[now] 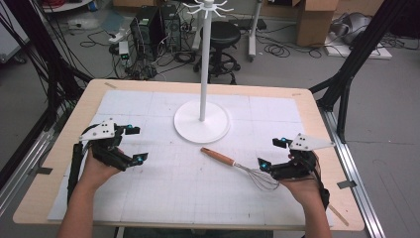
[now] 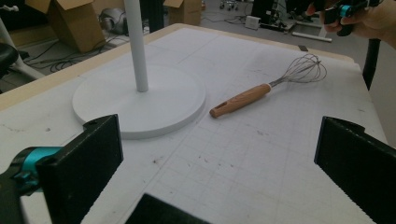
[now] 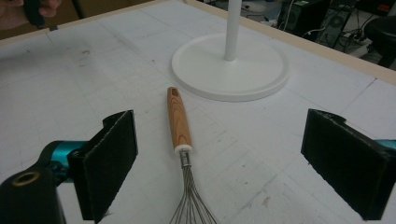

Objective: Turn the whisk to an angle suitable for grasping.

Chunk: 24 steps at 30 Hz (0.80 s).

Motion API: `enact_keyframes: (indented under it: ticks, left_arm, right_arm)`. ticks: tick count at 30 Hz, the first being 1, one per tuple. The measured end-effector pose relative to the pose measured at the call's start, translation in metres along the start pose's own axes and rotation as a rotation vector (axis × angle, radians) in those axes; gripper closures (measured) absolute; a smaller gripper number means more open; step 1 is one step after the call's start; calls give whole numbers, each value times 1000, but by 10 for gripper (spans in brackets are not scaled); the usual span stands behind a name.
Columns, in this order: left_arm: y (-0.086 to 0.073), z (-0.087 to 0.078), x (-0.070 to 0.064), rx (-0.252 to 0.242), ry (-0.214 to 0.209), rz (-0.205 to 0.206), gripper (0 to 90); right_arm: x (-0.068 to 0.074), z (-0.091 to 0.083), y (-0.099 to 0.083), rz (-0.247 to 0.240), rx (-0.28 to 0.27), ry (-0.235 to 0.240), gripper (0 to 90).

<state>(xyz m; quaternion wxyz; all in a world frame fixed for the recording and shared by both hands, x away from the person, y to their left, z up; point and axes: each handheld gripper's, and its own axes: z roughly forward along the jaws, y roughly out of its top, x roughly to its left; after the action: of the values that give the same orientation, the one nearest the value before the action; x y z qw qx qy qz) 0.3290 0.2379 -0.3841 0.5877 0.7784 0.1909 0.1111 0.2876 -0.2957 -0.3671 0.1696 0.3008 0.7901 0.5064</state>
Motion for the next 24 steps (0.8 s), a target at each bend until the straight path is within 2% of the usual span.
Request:
enact_keyframes:
  ticks: [4,11,24]
  left_arm:
    - [-1,3,0,13,-3,-1,17]
    - [2,4,-2,8,-18,5,17]
    - [2,2,0,-4,-15,-3,17]
  right_arm:
    - [-1,-2,-2,7,5,-4,99]
    - [0,-6,-1,7,-13,-6,99]
    - [1,1,0,8,1,3,99]
